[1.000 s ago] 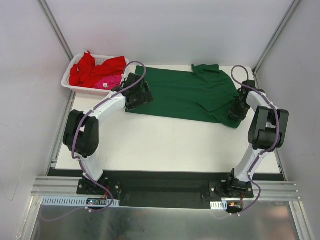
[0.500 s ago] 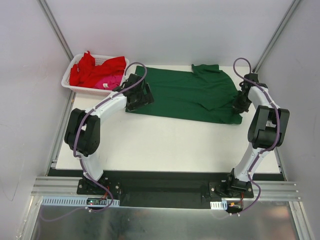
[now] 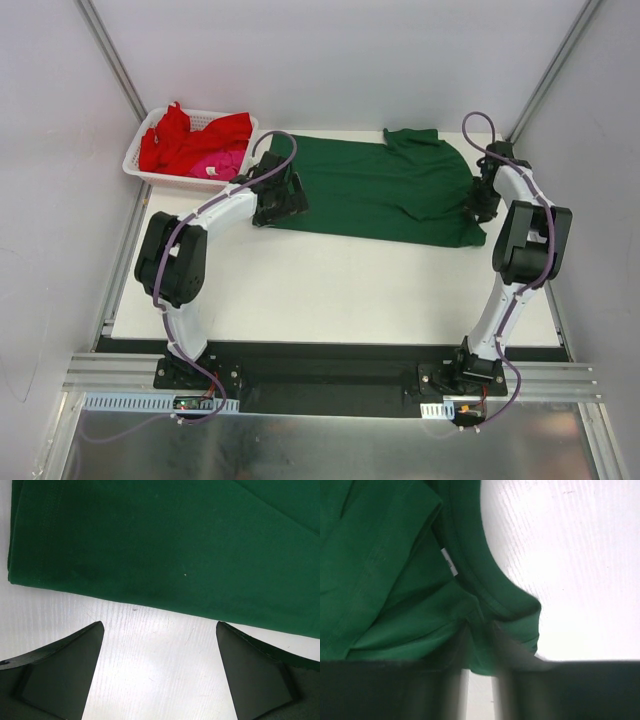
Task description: Fold and stack the t-shirts
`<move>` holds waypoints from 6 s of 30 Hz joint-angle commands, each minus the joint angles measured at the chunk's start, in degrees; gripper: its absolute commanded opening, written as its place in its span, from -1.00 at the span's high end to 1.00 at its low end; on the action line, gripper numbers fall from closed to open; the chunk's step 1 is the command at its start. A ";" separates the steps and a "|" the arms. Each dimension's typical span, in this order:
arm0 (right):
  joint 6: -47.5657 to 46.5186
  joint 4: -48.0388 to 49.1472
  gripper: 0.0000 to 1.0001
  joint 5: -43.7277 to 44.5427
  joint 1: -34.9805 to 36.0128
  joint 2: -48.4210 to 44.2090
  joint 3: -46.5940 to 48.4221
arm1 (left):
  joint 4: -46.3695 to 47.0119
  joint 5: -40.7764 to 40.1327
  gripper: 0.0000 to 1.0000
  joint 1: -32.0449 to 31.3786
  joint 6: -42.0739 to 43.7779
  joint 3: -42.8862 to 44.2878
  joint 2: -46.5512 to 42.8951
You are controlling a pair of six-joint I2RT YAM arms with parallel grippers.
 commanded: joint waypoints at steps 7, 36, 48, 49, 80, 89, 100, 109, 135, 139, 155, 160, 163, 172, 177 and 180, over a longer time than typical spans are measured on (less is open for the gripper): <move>-3.46 -4.93 -0.93 5.95 -2.14 -0.86 6.20 | -0.05 0.04 -0.90 0.61 -0.32 -1.14 0.85; 10.09 4.90 0.30 -12.77 -7.51 -10.11 -15.16 | 0.04 -5.76 -0.85 1.31 -14.03 -1.23 5.78; 2.00 2.88 0.27 -2.84 -8.74 -6.32 -8.83 | -0.22 -6.20 -0.86 2.37 -14.30 -2.20 5.43; 1.64 1.83 0.25 -2.49 -8.74 -5.71 -8.47 | -0.31 -6.28 -0.86 2.45 -14.04 -2.11 5.34; 11.58 6.58 -0.32 -19.02 -3.73 -4.92 -9.53 | -1.37 -4.61 -0.87 2.72 -5.51 6.07 1.29; 6.65 4.11 -0.32 -13.74 -6.36 -2.63 -8.73 | -1.45 -4.96 -0.88 3.07 -5.51 5.01 1.91; 6.11 0.86 -0.35 -17.23 -5.50 -11.21 -4.96 | -1.80 -3.47 -0.88 3.16 -3.22 7.21 2.70; 13.06 3.58 -0.62 -14.35 3.22 -18.63 -9.35 | -1.63 -1.53 -0.87 2.72 -5.24 10.46 5.42; 14.82 9.30 -0.58 -17.60 0.05 -4.99 -17.26 | 2.59 -5.66 -0.87 1.05 -11.92 -2.27 7.72; 15.97 10.60 -0.58 -16.37 0.05 -8.77 -23.04 | 2.59 -7.16 -0.87 0.52 -13.50 -7.20 4.64; 16.84 12.02 -0.59 -15.14 -0.04 -23.89 -41.86 | 2.59 -11.20 -0.88 -5.19 -18.60 -25.82 -9.42; 16.67 11.67 -0.59 -15.58 -0.04 -27.58 -47.13 | 2.59 -12.52 -0.88 -6.86 -22.11 -33.39 -15.74; 16.58 10.53 -0.59 -15.49 -0.04 -29.52 -48.28 | 2.59 -12.44 -0.88 -7.83 -23.52 -36.20 -18.03; 15.62 7.81 -0.59 -14.88 -0.04 -36.46 -54.61 | 1.36 -12.35 -0.87 -11.42 -28.62 -42.97 -24.36; 13.24 5.17 -0.60 -13.39 -0.04 -39.19 -55.93 | -1.19 -13.84 -0.88 -13.28 -30.38 -43.59 -26.21; 12.80 4.38 -0.61 -13.47 -0.13 -39.36 -55.49 | -3.29 -14.37 -0.88 -13.89 -31.43 -43.85 -26.74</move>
